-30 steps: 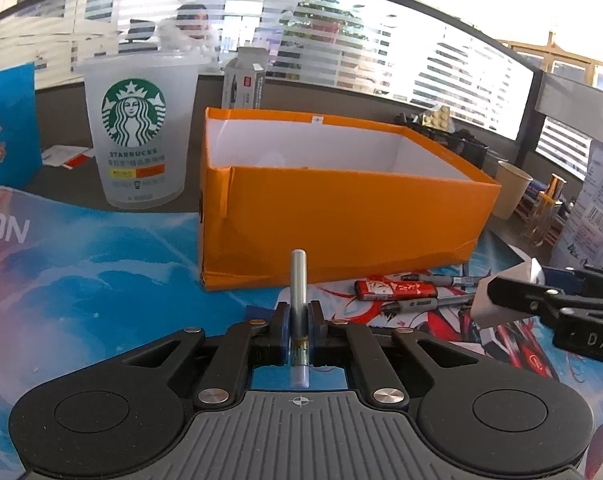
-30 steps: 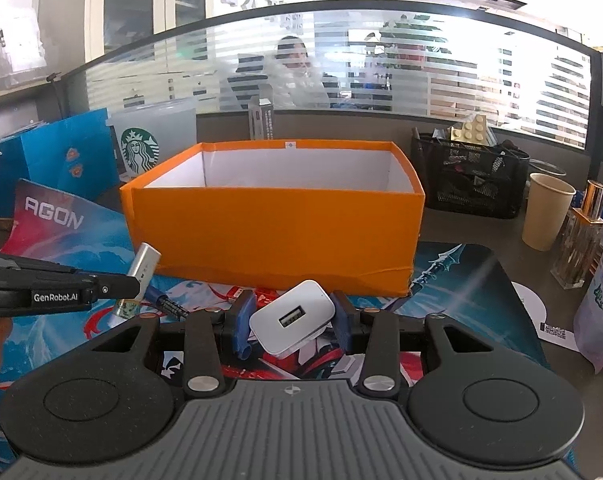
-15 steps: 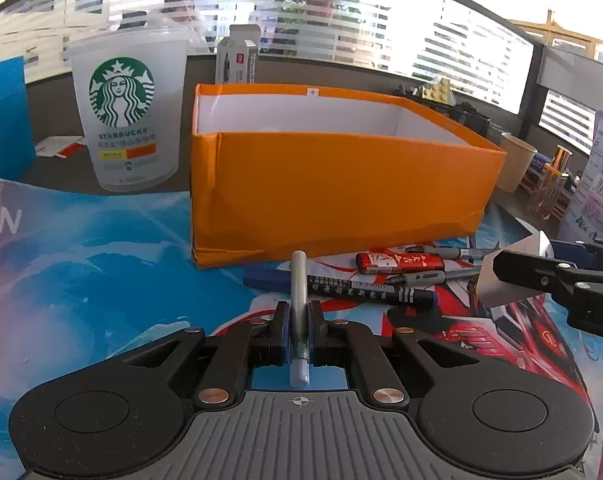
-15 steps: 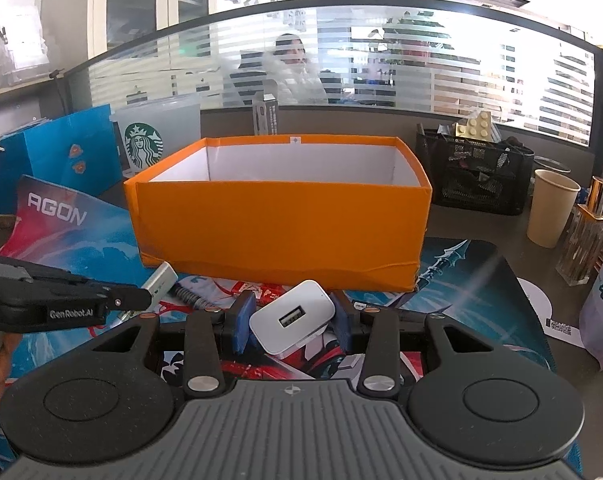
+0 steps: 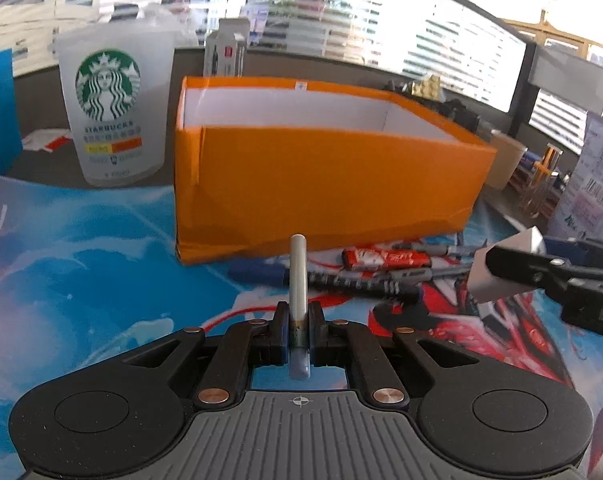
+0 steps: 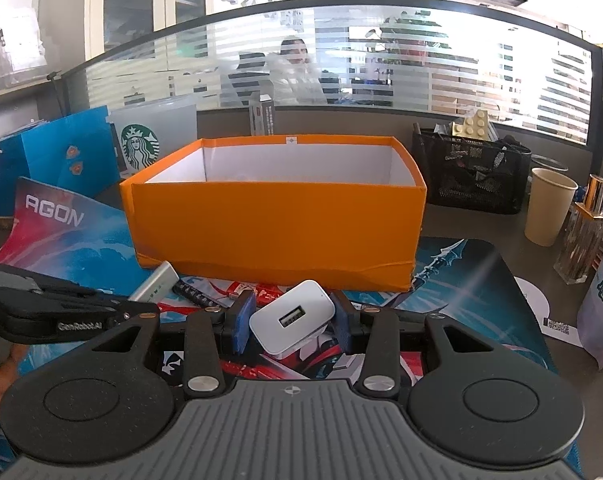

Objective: Organize rigid objects
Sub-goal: 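Lift the USB stick with the left tool while the right tool lifts the charger toward the box, then lower the USB stick into the box and open the left tool while the right tool releases the charger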

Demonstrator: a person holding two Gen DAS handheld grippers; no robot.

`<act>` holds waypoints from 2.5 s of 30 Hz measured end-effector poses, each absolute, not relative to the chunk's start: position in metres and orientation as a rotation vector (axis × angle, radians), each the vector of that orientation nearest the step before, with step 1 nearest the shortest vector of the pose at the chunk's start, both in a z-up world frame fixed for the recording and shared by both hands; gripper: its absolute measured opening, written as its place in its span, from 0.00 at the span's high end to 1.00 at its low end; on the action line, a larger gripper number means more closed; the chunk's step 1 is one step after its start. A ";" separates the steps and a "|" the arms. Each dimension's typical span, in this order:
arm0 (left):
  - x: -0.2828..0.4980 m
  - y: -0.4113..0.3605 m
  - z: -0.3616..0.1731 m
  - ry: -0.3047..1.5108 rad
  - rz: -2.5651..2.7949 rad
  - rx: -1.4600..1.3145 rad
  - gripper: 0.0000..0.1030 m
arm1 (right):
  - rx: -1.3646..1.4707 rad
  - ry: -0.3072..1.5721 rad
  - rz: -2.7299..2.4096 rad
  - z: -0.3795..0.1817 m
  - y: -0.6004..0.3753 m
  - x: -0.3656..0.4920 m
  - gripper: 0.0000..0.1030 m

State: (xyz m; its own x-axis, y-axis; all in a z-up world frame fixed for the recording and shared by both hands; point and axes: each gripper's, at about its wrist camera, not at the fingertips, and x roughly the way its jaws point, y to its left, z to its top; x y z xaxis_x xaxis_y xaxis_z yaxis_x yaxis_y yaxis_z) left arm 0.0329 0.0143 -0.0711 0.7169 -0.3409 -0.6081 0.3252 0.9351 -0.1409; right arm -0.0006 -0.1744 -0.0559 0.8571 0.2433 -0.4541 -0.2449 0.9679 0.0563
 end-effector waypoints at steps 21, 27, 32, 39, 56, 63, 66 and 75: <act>0.020 0.022 -0.001 0.521 -0.405 -0.024 0.93 | -0.030 0.372 0.291 -0.014 -0.168 0.000 0.63; 0.025 0.017 0.017 0.471 -0.401 -0.018 0.93 | -0.036 0.336 0.300 0.001 -0.166 0.005 0.63; 0.035 0.012 0.029 0.444 -0.402 -0.017 0.93 | -0.036 0.296 0.303 0.014 -0.165 0.011 0.63; 0.064 0.001 0.040 0.429 -0.360 0.003 0.93 | -0.035 0.255 0.305 0.032 -0.167 0.034 0.63; 0.152 -0.021 0.016 0.519 -0.305 0.004 0.93 | -0.002 0.310 0.291 0.028 -0.174 0.122 0.63; 0.173 -0.016 0.002 0.574 -0.290 0.001 0.93 | -0.008 0.384 0.305 0.012 -0.167 0.153 0.63; 0.179 -0.013 -0.005 0.604 -0.294 -0.014 0.93 | -0.013 0.425 0.304 0.003 -0.163 0.165 0.63; 0.198 -0.019 -0.024 0.723 -0.338 -0.053 0.93 | -0.016 0.561 0.321 -0.023 -0.152 0.196 0.63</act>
